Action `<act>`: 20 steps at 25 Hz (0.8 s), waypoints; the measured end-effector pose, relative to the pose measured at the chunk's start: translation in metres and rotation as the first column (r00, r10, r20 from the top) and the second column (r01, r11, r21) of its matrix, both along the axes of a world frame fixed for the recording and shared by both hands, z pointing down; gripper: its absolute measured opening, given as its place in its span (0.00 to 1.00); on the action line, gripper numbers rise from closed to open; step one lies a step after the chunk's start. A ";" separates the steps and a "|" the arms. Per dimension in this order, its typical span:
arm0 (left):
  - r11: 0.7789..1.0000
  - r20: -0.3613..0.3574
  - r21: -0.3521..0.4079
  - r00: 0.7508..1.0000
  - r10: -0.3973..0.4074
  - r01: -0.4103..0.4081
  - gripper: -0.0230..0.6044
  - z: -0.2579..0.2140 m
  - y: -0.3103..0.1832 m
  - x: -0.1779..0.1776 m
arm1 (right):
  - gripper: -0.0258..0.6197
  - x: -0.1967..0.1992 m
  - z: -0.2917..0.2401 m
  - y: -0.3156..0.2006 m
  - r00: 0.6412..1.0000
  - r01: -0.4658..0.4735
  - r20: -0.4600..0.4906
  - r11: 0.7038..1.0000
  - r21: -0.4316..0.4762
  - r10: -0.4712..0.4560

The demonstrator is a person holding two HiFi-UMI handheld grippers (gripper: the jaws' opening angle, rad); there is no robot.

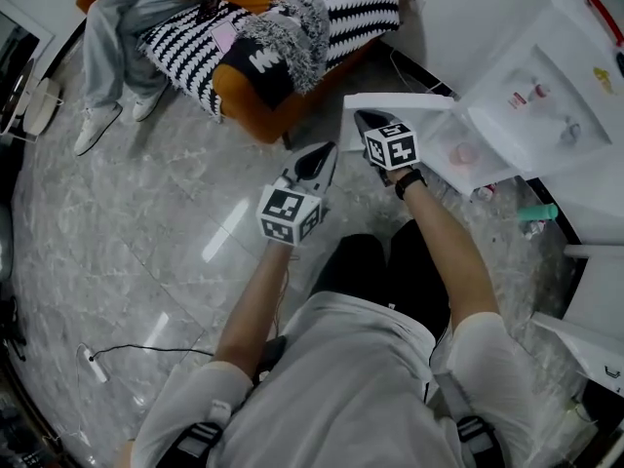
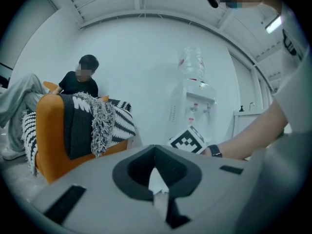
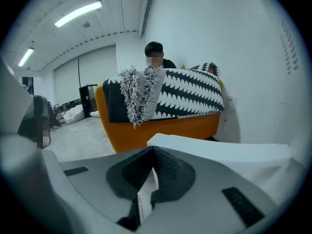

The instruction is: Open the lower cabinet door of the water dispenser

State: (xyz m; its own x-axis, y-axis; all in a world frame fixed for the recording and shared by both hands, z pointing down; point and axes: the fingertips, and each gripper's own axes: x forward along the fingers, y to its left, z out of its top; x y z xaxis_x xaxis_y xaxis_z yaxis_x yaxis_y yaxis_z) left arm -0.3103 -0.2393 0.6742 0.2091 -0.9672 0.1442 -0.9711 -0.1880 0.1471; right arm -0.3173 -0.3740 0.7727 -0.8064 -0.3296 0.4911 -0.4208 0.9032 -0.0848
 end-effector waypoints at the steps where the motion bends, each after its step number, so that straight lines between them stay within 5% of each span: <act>1: 1.000 -0.001 -0.001 1.000 0.010 -0.010 0.06 0.000 -0.001 0.003 | 0.05 0.006 -0.006 0.002 1.000 -0.005 0.008 1.000 0.013 0.005; 11: 0.987 0.006 0.030 0.987 0.159 -0.159 0.06 -0.015 -0.014 0.090 | 0.06 0.136 -0.069 0.040 0.987 -0.141 0.092 0.979 0.144 0.129; 20: 0.926 0.059 0.098 0.931 0.361 -0.365 0.06 -0.053 -0.014 0.219 | 0.06 0.284 -0.144 0.085 0.918 -0.378 0.222 0.893 0.243 0.328</act>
State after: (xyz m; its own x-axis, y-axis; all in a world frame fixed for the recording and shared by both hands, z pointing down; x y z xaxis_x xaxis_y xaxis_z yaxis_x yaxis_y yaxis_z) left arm -0.0917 -0.2535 0.6216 0.5452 -0.8361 0.0603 -0.8379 -0.5413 0.0706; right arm -0.0333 -0.2890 0.6284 -0.6739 -0.7099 0.2047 -0.7178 0.6947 0.0460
